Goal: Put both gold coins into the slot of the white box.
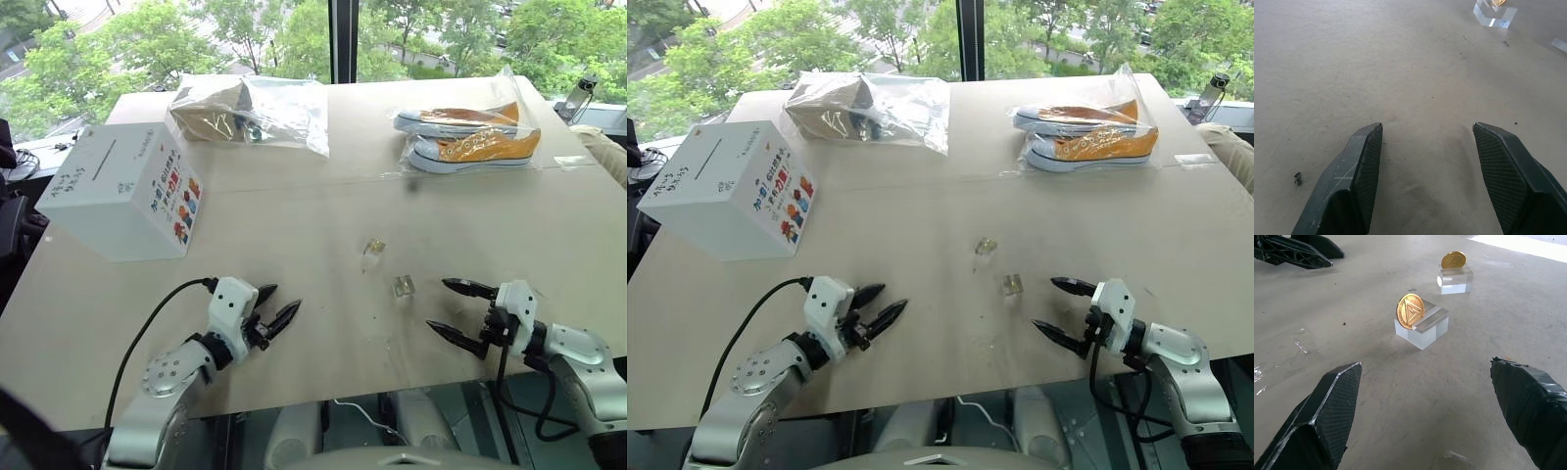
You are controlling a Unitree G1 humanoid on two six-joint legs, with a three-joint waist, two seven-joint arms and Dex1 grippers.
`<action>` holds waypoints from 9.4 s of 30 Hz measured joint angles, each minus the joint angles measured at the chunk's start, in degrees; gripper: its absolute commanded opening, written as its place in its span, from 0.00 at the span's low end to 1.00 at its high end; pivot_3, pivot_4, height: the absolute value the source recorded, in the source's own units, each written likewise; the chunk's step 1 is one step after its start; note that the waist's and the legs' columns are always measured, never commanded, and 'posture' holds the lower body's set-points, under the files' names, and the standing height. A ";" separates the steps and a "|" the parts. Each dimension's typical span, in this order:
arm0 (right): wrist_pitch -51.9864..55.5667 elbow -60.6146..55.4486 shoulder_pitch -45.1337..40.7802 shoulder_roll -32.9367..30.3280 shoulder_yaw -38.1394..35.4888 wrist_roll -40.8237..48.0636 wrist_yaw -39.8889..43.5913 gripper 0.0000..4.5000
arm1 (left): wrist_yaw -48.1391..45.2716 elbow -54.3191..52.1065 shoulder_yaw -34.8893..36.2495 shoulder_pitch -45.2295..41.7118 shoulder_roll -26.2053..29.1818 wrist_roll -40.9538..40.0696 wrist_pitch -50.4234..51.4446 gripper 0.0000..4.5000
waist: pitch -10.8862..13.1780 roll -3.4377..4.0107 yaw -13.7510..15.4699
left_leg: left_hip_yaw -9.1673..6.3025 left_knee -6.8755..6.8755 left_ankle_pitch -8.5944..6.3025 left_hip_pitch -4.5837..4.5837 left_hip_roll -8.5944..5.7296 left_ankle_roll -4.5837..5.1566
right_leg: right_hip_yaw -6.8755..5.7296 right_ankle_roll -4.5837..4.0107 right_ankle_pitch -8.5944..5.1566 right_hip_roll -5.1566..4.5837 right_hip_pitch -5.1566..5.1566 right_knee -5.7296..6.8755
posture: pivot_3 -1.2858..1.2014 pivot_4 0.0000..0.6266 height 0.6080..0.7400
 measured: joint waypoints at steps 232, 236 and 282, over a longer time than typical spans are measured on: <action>32.80 -11.52 -42.72 15.96 5.36 20.60 -13.22 0.93 | 23.39 20.14 27.82 -38.70 15.38 6.14 16.68 0.00 | 0.01 -0.09 -1.56 | -0.12 0.05 0.03 -0.77 -0.15 -0.07 | -0.09 0.02 0.32 -0.44 -1.18 0.94 | 0.52 0.24 1.00; 32.77 -11.52 -42.72 15.96 5.36 20.22 -13.11 0.93 | 23.23 20.15 28.40 -38.69 15.45 5.47 17.49 0.00 | 0.01 -0.09 -1.63 | -0.14 0.05 0.03 -0.76 -0.13 -0.07 | -0.10 0.01 0.32 -0.43 -1.18 0.96 | 0.52 0.24 1.00; 23.59 -2.51 -34.83 8.23 13.81 1.51 -9.43 0.94 | -3.59 -7.13 27.29 -17.19 17.77 -26.40 22.54 0.97 | 0.04 -0.13 -1.70 | -0.06 -0.07 0.04 -0.84 -0.10 -0.11 | -0.01 0.00 0.30 -0.45 -1.16 0.61 | 0.52 0.24 1.00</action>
